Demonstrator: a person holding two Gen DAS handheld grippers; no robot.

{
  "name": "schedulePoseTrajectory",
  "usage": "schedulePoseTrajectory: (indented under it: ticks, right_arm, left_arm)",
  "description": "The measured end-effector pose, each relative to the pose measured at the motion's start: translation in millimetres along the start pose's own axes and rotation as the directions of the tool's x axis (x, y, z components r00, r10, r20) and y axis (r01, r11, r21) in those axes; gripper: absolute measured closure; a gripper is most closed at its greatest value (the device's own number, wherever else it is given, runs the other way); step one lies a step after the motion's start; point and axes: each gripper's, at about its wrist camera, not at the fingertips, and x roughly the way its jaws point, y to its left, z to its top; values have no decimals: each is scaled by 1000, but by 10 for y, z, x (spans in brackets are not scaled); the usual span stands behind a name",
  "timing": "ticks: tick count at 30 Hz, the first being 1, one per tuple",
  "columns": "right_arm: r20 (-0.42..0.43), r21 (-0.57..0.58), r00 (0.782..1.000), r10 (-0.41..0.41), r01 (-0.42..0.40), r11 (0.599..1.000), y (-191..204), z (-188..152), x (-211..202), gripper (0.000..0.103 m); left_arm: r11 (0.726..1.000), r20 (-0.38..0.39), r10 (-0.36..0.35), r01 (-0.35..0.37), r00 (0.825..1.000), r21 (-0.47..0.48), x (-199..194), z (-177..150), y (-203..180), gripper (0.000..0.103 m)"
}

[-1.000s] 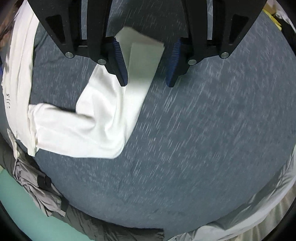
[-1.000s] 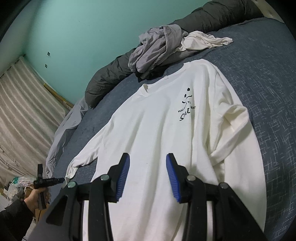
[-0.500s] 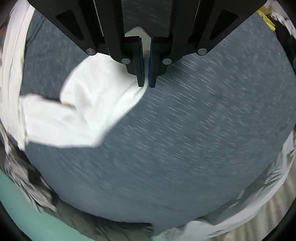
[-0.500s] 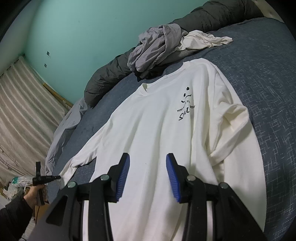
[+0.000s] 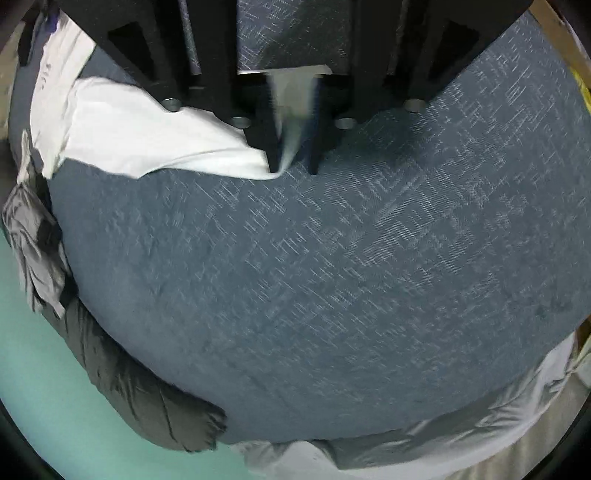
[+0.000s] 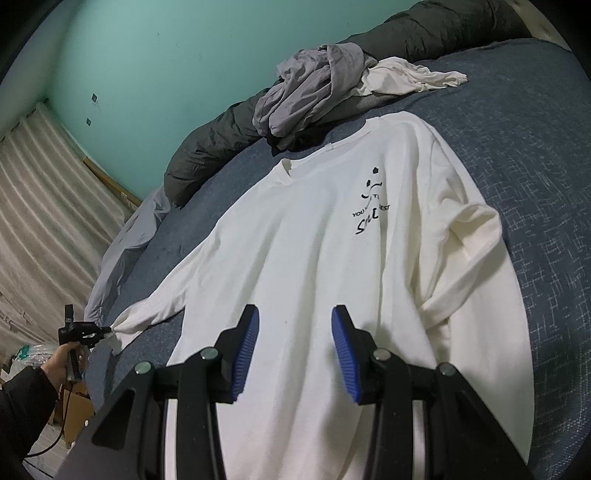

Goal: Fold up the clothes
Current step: 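Pinch the folded sleeve with the left gripper, adjust it, and release, then grasp the folded sleeve with the left gripper and pull it back out straight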

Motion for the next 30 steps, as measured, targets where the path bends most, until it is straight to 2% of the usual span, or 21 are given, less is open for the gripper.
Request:
schedulePoseTrajectory:
  ticks: [2,5,11,15,17,21,27,30]
  right_arm:
    - [3,3,1000,2,-2,1000,-3,-2,-13,62]
    - [7,4,1000,4,-4,1000,3,-7,-29,62]
    - [9,0,1000,3,-3,1000,22,-5,-33,62]
    - [6,-2,1000,-2,2,1000,19,2,-25,62]
    - [7,-6,1000,-5,5,1000,21,5,-30,62]
    - [6,-14,1000,-17,17,1000,12,8,-26,62]
    - [-10,-27,999,-36,36,999,-5,-11,23,62]
    - [-18,-28,999,-42,41,999,-8,-28,51,62]
  left_arm:
    - [1000,13,3,-3,1000,14,-46,-17,9,66]
    - [1000,16,3,-3,1000,18,-78,-72,72,51]
    - [998,-22,-6,8,1000,57,45,-319,164,50]
    - [999,-39,-9,11,999,51,164,-382,209,50]
    - [999,-27,-8,10,1000,50,192,-351,207,50]
    - [999,7,-51,51,999,1,247,-185,235,50]
    - [999,25,-30,31,999,-9,367,-19,254,52]
    - [998,42,-25,27,999,-60,336,10,335,52]
